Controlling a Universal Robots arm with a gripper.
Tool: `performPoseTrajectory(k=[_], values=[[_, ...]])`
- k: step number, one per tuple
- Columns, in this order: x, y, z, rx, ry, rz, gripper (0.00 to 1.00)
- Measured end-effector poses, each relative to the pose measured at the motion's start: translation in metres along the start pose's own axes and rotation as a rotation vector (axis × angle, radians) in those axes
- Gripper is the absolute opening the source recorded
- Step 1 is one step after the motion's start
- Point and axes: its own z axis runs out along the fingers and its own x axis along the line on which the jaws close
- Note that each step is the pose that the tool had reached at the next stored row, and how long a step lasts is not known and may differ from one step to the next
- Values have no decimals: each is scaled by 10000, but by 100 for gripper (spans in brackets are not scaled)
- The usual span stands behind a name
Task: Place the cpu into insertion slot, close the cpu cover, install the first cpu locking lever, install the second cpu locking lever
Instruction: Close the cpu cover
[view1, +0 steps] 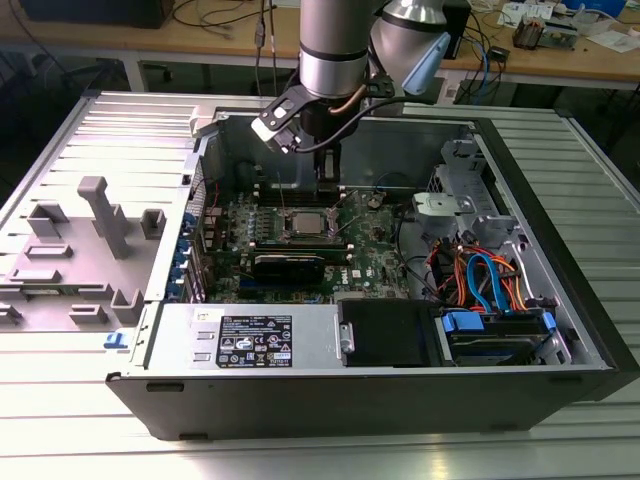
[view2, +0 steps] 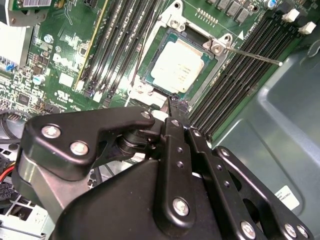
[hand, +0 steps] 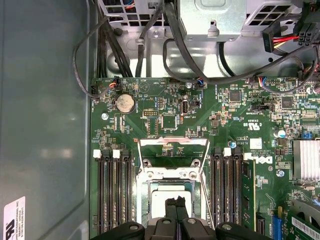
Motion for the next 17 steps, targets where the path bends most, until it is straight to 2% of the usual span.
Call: performPoseTrajectory(k=[2,5,12,17], values=[[-1,1,-45,0,-3,0,11],[-1,19,-50,-1,-2,-2,11],[-1,195,-48,1,-5,0,11],[-1,220,-116,0,-4,-1,11]])
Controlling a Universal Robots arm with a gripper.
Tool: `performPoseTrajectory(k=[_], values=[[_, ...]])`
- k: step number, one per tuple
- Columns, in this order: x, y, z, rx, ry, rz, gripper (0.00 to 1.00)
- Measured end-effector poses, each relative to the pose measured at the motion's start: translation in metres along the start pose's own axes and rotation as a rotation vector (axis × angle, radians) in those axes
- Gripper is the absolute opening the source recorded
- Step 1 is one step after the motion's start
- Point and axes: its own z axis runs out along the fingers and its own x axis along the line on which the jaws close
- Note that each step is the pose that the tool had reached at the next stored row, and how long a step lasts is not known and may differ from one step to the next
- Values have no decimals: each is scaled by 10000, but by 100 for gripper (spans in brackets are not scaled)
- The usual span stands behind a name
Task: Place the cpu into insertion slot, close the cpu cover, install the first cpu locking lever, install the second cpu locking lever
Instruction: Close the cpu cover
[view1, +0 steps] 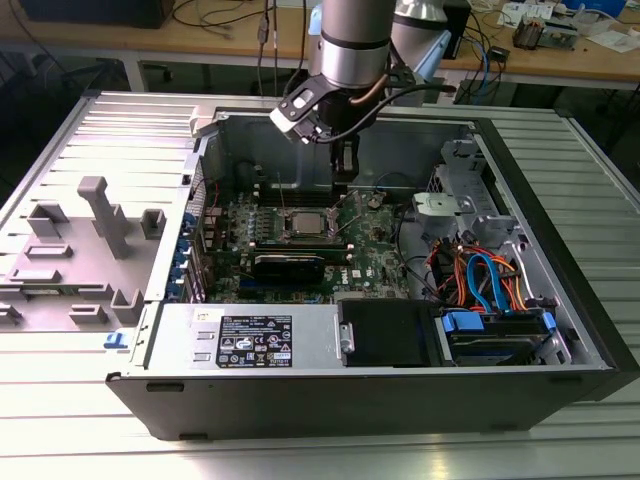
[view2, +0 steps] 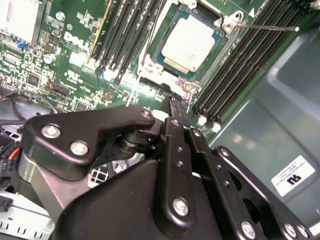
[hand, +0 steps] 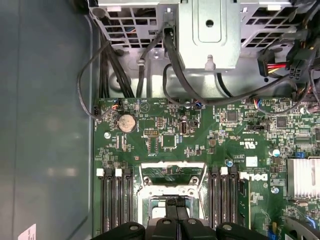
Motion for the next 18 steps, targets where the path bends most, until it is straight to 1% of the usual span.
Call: performPoseTrajectory(k=[2,6,7,8,11,18], values=[[0,20,-4,-2,4,1,11],[0,157,-3,19,1,0,11],[1,208,-2,27,0,1,11],[1,231,-2,30,0,1,11],[1,254,-1,31,0,0,11],[1,258,-1,31,0,1,11]])
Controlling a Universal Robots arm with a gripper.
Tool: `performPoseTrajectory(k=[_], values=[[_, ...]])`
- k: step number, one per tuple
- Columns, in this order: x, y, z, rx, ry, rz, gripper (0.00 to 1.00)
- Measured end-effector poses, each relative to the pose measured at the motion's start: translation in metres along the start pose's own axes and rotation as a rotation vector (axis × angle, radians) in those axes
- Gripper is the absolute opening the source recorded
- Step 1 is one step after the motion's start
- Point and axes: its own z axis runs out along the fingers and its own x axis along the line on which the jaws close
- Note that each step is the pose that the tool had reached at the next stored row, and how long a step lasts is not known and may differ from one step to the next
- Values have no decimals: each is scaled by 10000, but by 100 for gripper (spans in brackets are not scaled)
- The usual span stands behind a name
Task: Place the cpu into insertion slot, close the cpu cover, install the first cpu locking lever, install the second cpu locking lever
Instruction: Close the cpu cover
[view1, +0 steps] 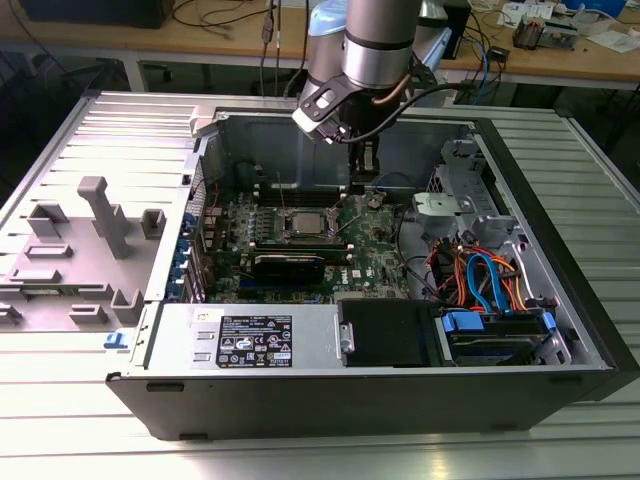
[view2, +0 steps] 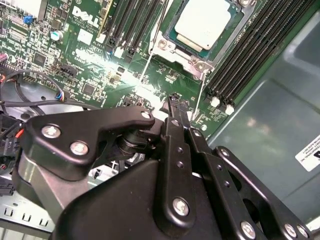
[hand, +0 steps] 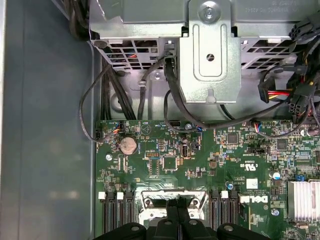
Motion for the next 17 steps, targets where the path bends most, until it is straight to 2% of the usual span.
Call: performPoseTrajectory(k=[2,8,12,17], values=[[0,25,0,1,0,0,11],[1,203,9,25,-1,0,11],[5,303,50,60,0,-1,11],[8,330,140,89,1,-2,11]])
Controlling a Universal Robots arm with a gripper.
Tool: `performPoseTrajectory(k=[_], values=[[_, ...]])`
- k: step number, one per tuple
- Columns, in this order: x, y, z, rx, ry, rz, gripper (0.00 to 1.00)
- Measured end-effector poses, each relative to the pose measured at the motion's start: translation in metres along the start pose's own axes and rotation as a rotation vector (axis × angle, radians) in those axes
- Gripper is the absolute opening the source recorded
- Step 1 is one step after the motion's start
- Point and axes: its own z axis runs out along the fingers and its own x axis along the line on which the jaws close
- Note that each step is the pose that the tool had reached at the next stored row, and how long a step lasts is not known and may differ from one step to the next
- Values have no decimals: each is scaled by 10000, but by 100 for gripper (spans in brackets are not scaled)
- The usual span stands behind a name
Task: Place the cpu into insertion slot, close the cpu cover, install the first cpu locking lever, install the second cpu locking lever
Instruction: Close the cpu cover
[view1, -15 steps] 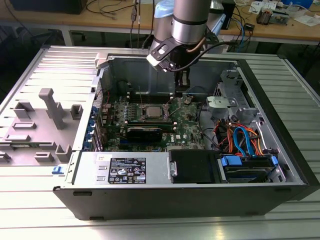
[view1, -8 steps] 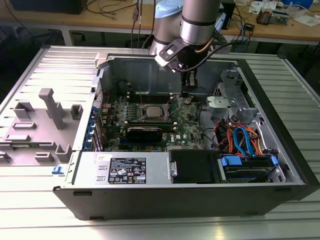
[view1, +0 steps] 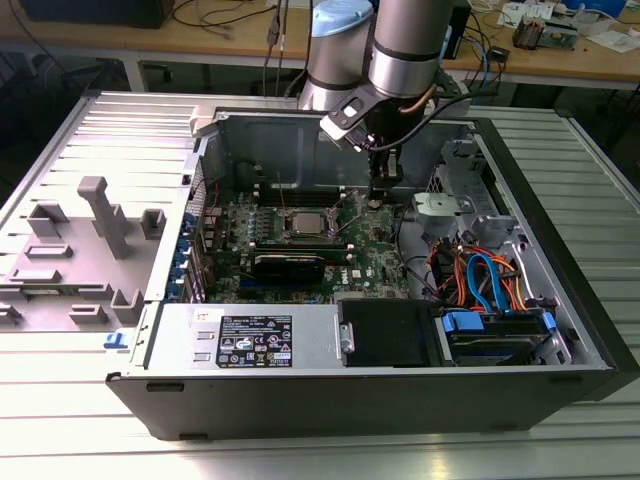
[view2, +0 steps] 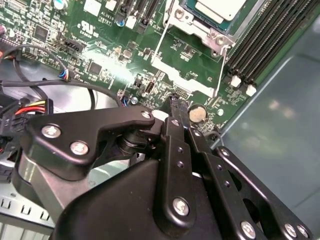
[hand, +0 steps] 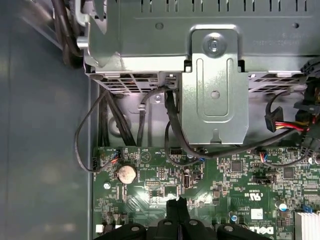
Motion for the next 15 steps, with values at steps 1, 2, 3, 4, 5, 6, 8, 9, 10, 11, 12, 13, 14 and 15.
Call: performPoseTrajectory(k=[1,2,3,4,5,6,8,9,10,11,12,13,14,15], values=[[0,0,19,7,0,-2,11],[0,0,60,38,-1,-65,11],[0,0,90,78,0,-135,11],[1,-4,108,147,0,-145,11],[0,-12,108,152,-3,-146,11],[0,-27,109,152,-2,-151,11],[0,-59,110,153,0,-156,11],[0,-67,110,153,0,-156,11],[0,-67,110,153,-1,-156,11],[0,-67,110,153,0,-157,11],[0,-68,110,153,0,-157,11],[0,-69,110,153,-1,-157,11],[0,-69,110,152,0,-156,11],[0,-69,110,153,-1,-156,11]])
